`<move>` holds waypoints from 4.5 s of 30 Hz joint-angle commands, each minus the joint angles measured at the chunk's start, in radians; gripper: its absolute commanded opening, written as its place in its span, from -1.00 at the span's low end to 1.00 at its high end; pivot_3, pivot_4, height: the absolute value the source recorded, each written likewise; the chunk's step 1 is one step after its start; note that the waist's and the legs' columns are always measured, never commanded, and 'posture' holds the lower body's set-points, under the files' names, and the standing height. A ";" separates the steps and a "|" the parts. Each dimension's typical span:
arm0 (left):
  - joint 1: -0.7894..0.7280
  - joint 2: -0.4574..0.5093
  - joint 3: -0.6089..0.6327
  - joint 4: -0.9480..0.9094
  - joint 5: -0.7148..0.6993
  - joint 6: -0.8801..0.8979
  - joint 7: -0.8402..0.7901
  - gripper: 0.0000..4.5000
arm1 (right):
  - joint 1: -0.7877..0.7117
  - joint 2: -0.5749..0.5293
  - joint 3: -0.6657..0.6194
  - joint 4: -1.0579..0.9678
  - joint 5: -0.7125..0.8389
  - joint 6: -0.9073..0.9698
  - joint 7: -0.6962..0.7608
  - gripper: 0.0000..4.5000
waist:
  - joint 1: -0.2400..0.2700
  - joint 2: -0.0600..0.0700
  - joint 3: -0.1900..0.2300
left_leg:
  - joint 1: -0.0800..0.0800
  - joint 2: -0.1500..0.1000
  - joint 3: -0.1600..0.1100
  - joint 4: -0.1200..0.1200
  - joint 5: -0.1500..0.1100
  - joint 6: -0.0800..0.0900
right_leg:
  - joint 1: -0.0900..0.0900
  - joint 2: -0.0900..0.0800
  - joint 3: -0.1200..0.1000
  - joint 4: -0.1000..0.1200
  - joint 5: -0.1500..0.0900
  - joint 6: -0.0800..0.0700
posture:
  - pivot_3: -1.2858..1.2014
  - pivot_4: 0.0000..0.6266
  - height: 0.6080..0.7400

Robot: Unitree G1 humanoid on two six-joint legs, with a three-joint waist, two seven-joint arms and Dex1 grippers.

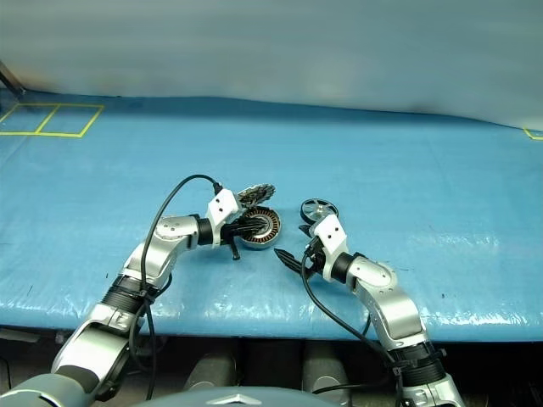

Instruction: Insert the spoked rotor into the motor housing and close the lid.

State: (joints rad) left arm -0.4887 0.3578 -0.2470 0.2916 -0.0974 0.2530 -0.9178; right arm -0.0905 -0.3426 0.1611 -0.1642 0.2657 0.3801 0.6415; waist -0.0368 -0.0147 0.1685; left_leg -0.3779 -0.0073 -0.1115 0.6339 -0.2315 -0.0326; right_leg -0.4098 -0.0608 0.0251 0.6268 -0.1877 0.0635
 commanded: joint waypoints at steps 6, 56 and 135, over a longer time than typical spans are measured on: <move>0.036 -0.016 0.023 -0.035 -0.027 0.006 0.011 -0.99 | -0.007 0.007 -0.004 -0.027 -0.001 -0.019 -0.004 1.00 | 0.000 0.000 0.000 | 0.000 0.000 0.000 0.000 0.000 0.000 | 0.000 0.000 0.000 0.000 0.000 0.000 | 0.03 -0.52 1.00; 0.417 0.037 0.209 -0.448 -0.295 0.081 0.097 -0.99 | -0.091 -0.052 -0.034 -0.049 -0.052 0.019 -0.056 1.00 | 0.000 0.000 0.001 | -0.001 0.000 0.000 -0.001 0.000 0.000 | -0.001 0.000 0.000 0.000 -0.001 -0.002 | 0.03 -0.52 1.00; 0.502 -0.038 0.198 -0.388 -0.266 -0.062 0.135 -1.00 | -0.167 -0.087 0.008 0.004 -0.274 0.171 -0.201 0.59 | 0.000 0.000 0.001 | -0.001 0.000 0.000 -0.002 0.000 0.000 | -0.003 0.000 0.000 -0.001 -0.002 -0.003 | 0.03 -0.52 1.00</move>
State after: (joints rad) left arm 0.0180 0.3206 -0.0513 -0.0863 -0.3616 0.2093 -0.7853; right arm -0.2539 -0.4294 0.1722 -0.1234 0.0002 0.5552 0.4403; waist -0.0365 -0.0144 0.1693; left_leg -0.3792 -0.0070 -0.1111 0.6316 -0.2316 -0.0326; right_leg -0.4123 -0.0610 0.0250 0.6257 -0.1897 0.0604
